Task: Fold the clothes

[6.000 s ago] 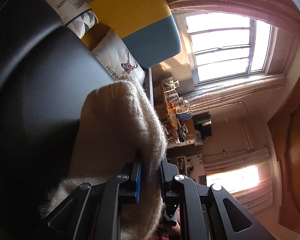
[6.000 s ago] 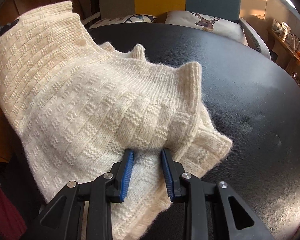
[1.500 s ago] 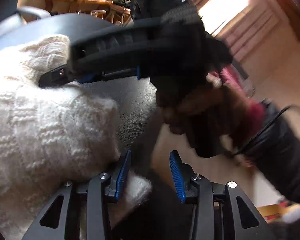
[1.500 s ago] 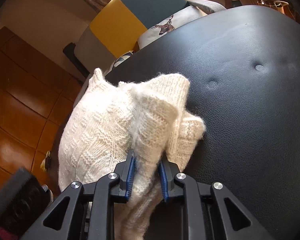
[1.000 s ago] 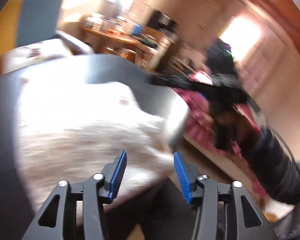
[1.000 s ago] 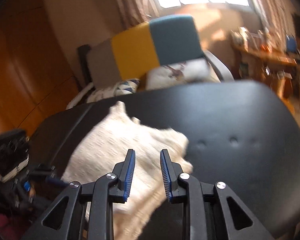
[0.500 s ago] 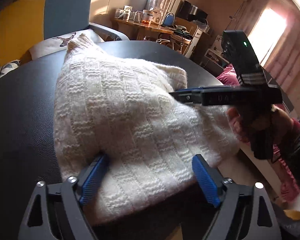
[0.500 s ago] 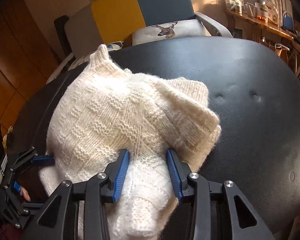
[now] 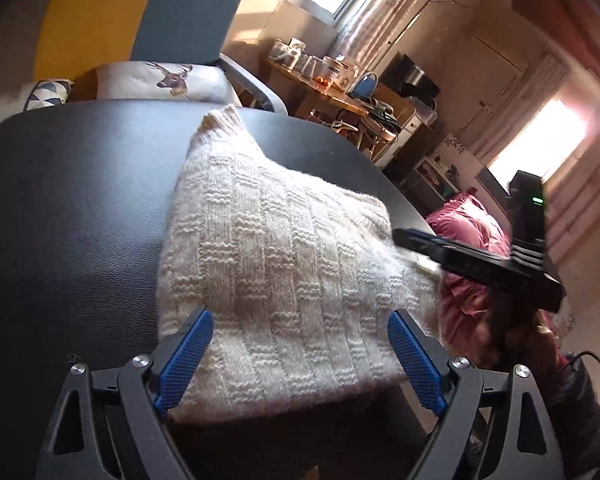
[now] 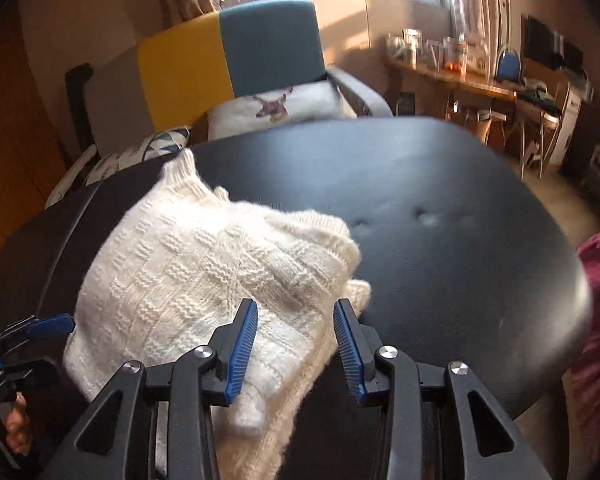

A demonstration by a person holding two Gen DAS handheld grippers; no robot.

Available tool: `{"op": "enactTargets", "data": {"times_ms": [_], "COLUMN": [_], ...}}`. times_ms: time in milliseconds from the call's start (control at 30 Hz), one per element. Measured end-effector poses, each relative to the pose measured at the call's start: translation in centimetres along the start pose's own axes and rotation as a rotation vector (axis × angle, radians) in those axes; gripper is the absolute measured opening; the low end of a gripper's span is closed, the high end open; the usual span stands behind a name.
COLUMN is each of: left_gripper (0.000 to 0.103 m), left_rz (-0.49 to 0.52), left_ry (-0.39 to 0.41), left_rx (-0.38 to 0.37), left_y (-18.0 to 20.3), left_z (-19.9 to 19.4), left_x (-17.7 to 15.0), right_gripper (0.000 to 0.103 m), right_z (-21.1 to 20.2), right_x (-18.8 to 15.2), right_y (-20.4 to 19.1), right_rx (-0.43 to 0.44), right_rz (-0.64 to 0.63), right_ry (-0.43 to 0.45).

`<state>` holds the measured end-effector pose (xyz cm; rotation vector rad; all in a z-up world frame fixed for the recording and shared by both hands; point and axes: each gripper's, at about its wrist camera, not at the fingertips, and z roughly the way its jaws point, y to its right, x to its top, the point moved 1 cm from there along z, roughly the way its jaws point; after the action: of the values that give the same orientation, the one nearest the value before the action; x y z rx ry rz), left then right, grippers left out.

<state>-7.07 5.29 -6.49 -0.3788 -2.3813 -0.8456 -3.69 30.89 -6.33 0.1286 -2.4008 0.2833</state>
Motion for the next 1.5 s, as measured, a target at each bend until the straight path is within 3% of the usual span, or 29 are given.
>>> {"op": "enactTargets", "data": {"times_ms": [100, 267, 367, 467, 700, 867, 1000, 1067, 1200, 1400, 1500], "left_gripper": [0.090, 0.090, 0.090, 0.089, 0.087, 0.087, 0.087, 0.087, 0.087, 0.087, 0.090], "left_rz": [-0.015, -0.032, -0.044, -0.073, -0.040, -0.006, 0.038, 0.055, 0.097, 0.012, -0.077], "left_ry": [0.002, -0.055, -0.115, -0.149, 0.007, 0.034, -0.011, -0.086, -0.183, -0.094, -0.095], "left_rx": [0.009, 0.032, 0.050, 0.054, 0.080, 0.111, 0.107, 0.134, 0.180, 0.033, -0.051], "left_y": [-0.7, -1.8, -2.4, -3.0, -3.3, -3.2, -1.8, -1.4, -1.2, -3.1, -5.1], "left_z": [0.0, 1.2, 2.1, 2.5, -2.5, -2.6, -0.5, 1.5, 4.2, 1.6, 1.7], "left_x": [0.0, -1.1, -2.6, -3.9, -1.9, 0.8, 2.1, 1.9, 0.2, 3.0, 4.7], "right_gripper": [0.040, 0.039, 0.040, 0.060, 0.060, 0.060, 0.060, 0.060, 0.061, 0.061, 0.062], "right_z": [-2.1, 2.3, 2.7, 3.4, -1.8, -3.9, 1.4, 5.3, 5.6, 0.9, -0.3], "right_x": [-0.9, -6.1, -7.8, -8.5, -5.9, -1.1, 0.9, -0.3, -1.6, -3.2, -5.0], "right_y": [-1.7, -1.5, 0.3, 2.4, 1.3, -0.2, -1.1, -0.2, 0.9, 4.2, 6.9], "right_rx": [0.135, 0.094, 0.114, 0.142, 0.108, 0.160, 0.127, 0.115, 0.150, 0.286, 0.326], "right_rz": [-0.042, -0.026, 0.055, 0.157, 0.053, -0.007, -0.003, 0.050, 0.105, 0.291, 0.410], "right_ry": [0.004, -0.235, -0.206, -0.236, -0.123, 0.011, -0.083, -0.228, -0.192, -0.065, -0.047]}}
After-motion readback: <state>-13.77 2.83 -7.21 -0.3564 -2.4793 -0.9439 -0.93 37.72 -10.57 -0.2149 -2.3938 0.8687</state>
